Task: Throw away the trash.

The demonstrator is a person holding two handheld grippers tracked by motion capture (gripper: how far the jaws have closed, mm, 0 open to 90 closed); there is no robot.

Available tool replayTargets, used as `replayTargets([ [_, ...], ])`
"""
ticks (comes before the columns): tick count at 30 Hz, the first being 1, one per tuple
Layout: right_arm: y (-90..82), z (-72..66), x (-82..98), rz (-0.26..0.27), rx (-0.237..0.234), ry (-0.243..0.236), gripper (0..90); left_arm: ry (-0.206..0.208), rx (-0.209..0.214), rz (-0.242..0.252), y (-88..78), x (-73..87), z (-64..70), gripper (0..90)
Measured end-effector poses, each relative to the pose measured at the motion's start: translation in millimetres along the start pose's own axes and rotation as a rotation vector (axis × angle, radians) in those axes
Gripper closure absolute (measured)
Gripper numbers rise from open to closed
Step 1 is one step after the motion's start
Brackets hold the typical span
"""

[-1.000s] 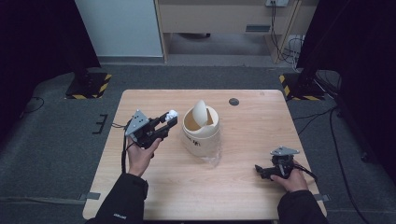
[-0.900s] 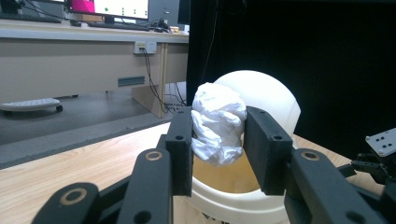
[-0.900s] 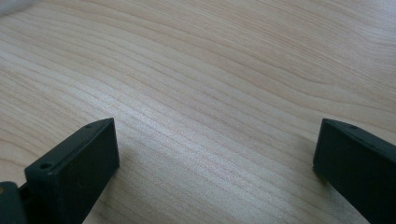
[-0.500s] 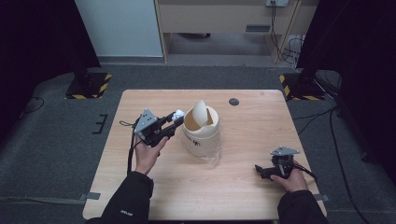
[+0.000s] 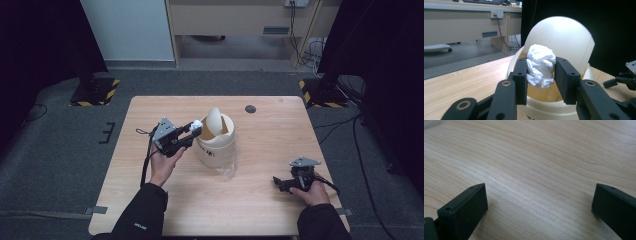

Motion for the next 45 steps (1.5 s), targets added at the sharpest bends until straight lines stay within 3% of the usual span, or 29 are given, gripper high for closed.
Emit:
replayTargets([
  [8, 0.0, 0.0, 0.0, 0.000, 0.000, 0.000, 0.5, -0.003, 0.005, -0.036, 8.8, 9.3, 0.5, 63.4],
  [30, 0.0, 0.0, 0.0, 0.000, 0.000, 0.000, 0.5, -0.006, 0.019, -0.069, 24.9, 15.4, 1.8, 62.0],
  [39, 0.0, 0.0, 0.0, 0.000, 0.000, 0.000, 0.5, 0.000, 0.043, -0.067, 27.8, 15.5, 3.8, 52.1],
  [45, 0.0, 0.0, 0.0, 0.000, 0.000, 0.000, 0.5, 0.004, 0.046, -0.061, 20.1, 12.4, 3.5, 49.1],
])
Point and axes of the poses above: each handheld gripper's, and its own axes: y roughly forward along the jaws, x roughly out of its underside, z roughly to its right, the point moved 2 cm from there along y, roughly forward along the jaws, and after that the axes turned 3 degrees about y, right-handed, at the moved point
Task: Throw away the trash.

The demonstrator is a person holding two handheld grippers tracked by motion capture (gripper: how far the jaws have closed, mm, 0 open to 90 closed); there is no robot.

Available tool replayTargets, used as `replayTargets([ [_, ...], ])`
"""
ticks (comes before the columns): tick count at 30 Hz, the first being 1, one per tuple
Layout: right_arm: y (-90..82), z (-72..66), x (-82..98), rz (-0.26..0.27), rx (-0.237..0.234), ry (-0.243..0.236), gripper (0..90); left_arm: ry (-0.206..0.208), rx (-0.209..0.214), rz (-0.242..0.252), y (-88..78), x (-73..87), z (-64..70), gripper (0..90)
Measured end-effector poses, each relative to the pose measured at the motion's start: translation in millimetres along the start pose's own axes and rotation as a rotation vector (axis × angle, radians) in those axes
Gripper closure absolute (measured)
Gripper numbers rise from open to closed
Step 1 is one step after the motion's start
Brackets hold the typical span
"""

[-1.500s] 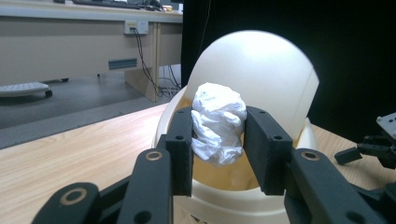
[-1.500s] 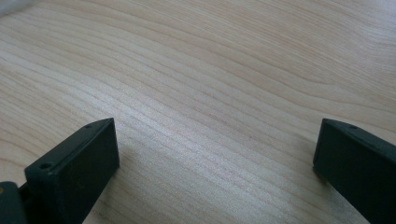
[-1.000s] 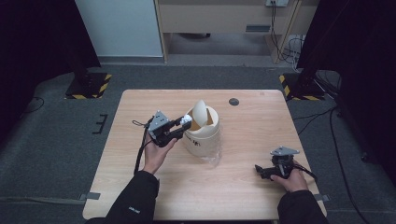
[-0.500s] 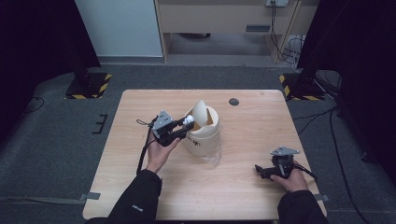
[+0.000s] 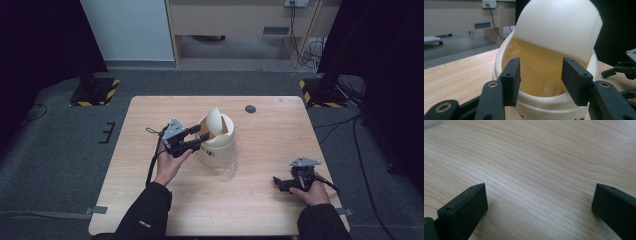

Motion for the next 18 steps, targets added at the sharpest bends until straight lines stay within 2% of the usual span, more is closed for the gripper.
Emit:
replayTargets([
  [5, 0.0, 0.0, 0.0, 0.000, 0.000, 0.000, 0.5, -0.002, -0.010, 0.018, -15.1, -2.3, -3.7, 46.9],
  [9, 0.0, -0.1, 0.0, 0.000, 0.000, -0.001, 0.5, -0.025, -0.033, 0.034, -26.8, -1.3, -9.6, 44.9],
  [15, -0.1, -0.3, 0.1, -0.001, -0.001, -0.002, 0.5, -0.034, -0.064, 0.021, -48.3, 10.1, -15.5, 40.7],
  [18, -0.1, -0.3, 0.1, -0.001, -0.001, -0.002, 0.5, -0.054, -0.078, 0.025, -59.4, 15.1, -17.6, 38.6],
])
Point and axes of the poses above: each handheld gripper's, and its own axes: y roughly forward along the jaws, x roughly out of its underside, z roughly to its right, the point moved 2 cm from there along y, roughly forward along the jaws, and after that the axes turned 3 degrees about y, right-handed, at the moved point
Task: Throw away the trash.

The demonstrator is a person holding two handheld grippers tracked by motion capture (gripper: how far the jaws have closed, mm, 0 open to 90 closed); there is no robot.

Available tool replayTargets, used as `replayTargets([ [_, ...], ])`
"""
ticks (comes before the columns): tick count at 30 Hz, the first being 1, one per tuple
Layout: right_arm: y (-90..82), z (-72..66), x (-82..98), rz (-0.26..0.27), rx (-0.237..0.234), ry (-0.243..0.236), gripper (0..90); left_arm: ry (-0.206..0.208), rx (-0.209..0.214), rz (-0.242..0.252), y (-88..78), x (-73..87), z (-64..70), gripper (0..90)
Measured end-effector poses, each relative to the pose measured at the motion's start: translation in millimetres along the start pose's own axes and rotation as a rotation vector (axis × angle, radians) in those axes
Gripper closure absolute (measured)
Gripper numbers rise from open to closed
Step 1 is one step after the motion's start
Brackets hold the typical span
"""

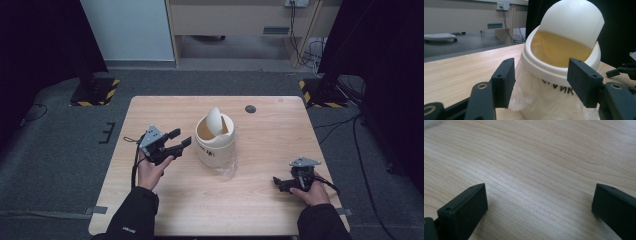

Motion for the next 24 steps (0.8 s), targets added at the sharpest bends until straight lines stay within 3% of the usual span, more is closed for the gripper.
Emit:
replayTargets([
  [3, 0.0, 0.0, 0.0, 0.000, 0.000, 0.000, 0.5, -0.025, -0.014, -0.014, -10.4, 8.6, -2.3, 35.8],
  [5, 0.0, 0.0, 0.0, 0.000, 0.000, 0.000, 0.5, -0.007, -0.027, -0.051, -16.0, 17.6, -3.3, 34.2],
  [16, 0.0, 0.0, 0.0, 0.000, 0.000, 0.000, 0.5, -0.046, -0.052, -0.167, -35.1, 52.6, -3.8, 24.8],
  [21, 0.0, 0.0, 0.0, 0.000, 0.000, 0.000, 0.5, -0.059, -0.094, -0.226, -45.0, 64.4, -7.5, 20.7],
  [24, 0.0, 0.0, 0.0, 0.000, 0.000, 0.000, 0.5, -0.066, -0.121, -0.288, -50.5, 73.0, -11.9, 17.4],
])
Point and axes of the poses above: each handheld gripper's, and its own axes: y roughly forward along the jaws, x roughly out of its underside, z roughly to its right, the point moved 2 cm from there along y, roughly forward along the jaws, and after that the axes turned 3 degrees about y, right-handed, at the moved point
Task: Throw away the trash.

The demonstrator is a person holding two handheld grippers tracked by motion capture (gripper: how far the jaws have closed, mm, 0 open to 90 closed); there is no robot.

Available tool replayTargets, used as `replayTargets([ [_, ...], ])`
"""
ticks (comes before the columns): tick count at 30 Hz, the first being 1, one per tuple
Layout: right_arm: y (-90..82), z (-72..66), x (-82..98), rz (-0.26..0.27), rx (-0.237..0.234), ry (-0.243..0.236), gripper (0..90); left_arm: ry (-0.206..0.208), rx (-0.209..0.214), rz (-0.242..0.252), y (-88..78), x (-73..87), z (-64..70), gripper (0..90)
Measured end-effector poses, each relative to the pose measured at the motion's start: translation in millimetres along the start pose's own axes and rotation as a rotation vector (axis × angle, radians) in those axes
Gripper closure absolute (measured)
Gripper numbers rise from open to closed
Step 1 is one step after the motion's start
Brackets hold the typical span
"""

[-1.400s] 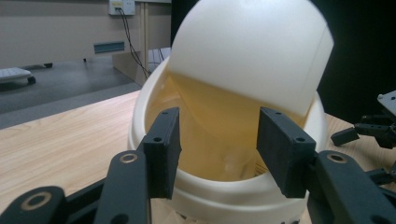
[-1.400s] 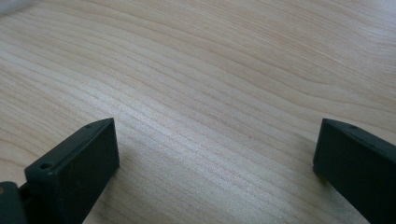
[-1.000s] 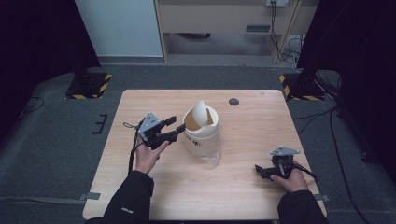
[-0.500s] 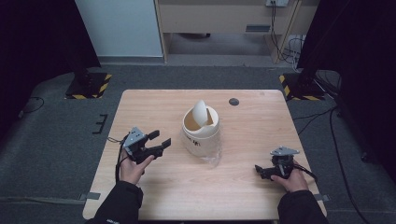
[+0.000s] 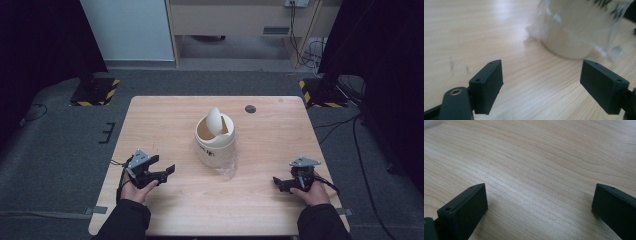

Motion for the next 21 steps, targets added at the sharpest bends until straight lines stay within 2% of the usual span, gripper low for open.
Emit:
replayTargets([
  [3, 0.0, 0.0, 0.0, 0.000, 0.000, 0.000, 0.5, 0.002, -0.036, -0.076, -1.9, 10.5, -5.7, 15.8],
  [6, 0.0, 0.0, 0.0, 0.000, 0.000, 0.000, 0.5, 0.007, -0.067, -0.129, -3.8, 17.8, -10.5, 14.6],
  [9, 0.0, 0.0, 0.0, 0.000, 0.000, 0.000, 0.5, 0.030, -0.094, -0.160, -4.1, 21.5, -14.6, 13.0],
  [12, 0.0, 0.0, 0.0, 0.000, 0.000, 0.000, 0.5, 0.036, -0.097, -0.197, -1.4, 25.6, -19.1, 11.7],
  [15, 0.0, 0.0, 0.0, 0.000, -0.001, 0.000, 0.5, 0.064, -0.105, -0.223, 0.2, 27.5, -22.3, 11.9],
  [21, 0.0, 0.0, 0.0, 0.000, 0.000, 0.000, 0.5, 0.057, -0.117, -0.248, 1.5, 31.4, -27.6, 11.2],
])
Point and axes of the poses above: each handheld gripper's, and its own axes: y roughly forward along the jaws, x roughly out of its underside, z roughly to its right, the point moved 2 cm from there along y, roughly forward along the jaws, and after that the axes turned 3 degrees about y, right-handed, at the moved point
